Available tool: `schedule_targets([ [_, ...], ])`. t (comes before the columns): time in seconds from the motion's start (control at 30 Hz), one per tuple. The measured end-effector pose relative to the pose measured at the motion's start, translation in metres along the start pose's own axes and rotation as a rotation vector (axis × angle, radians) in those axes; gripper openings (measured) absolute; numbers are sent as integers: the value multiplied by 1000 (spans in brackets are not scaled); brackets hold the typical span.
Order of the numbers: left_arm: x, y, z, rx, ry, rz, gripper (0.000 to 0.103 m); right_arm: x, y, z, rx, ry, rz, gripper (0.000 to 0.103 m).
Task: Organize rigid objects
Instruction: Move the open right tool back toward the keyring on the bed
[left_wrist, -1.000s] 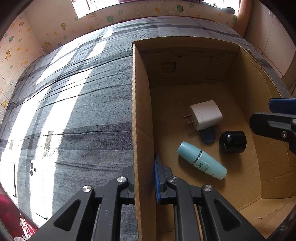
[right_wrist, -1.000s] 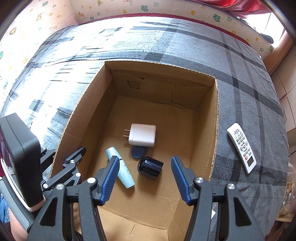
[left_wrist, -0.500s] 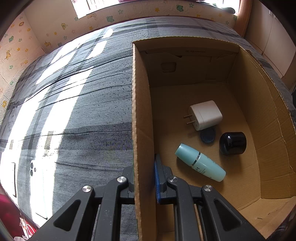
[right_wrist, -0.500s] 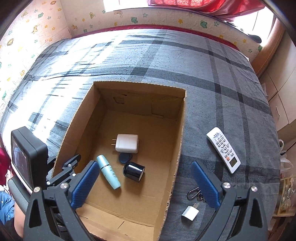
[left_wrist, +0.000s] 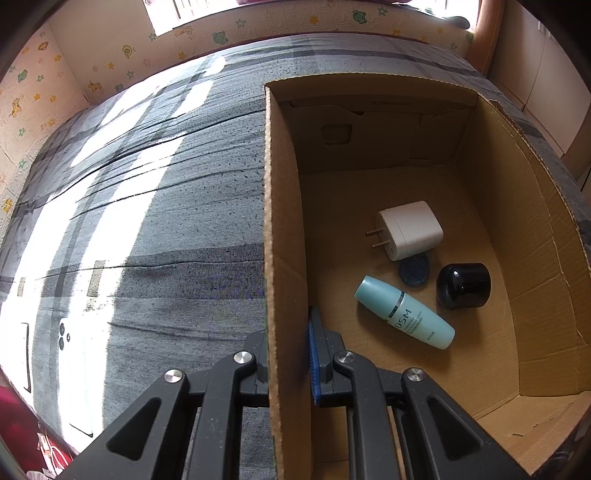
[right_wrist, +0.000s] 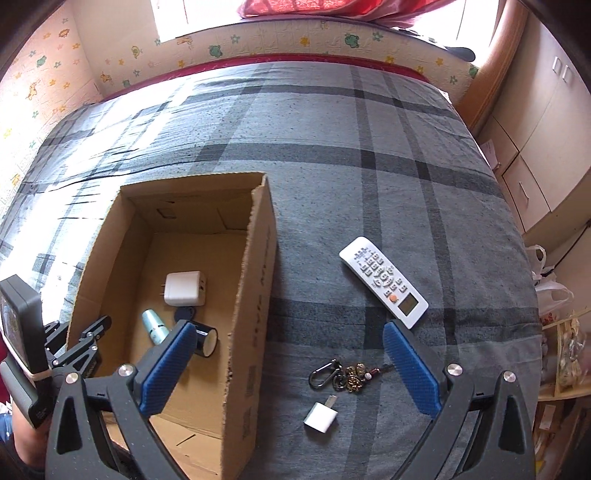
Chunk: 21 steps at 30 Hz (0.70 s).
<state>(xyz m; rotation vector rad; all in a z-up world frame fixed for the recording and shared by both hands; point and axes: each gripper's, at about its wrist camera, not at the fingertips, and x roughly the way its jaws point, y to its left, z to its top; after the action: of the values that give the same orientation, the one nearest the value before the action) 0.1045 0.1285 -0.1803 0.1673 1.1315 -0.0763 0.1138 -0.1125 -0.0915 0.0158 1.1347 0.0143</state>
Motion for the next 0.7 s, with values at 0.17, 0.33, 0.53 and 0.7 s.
schedule_targets([
  [0.17,0,0,0,0,0,0,14,12,-28,-9,56,20,-36,103],
  [0.33,0,1,0,0,0,0,14,29,-51,-22,105,51,-64,103],
  [0.53,0,-1,0,5,-1,7,14,55,-64,-38,145,97,-79,103],
  [0.7,-1,-2,0,7,-1,8,14,77,-70,-50,171,135,-77,103],
])
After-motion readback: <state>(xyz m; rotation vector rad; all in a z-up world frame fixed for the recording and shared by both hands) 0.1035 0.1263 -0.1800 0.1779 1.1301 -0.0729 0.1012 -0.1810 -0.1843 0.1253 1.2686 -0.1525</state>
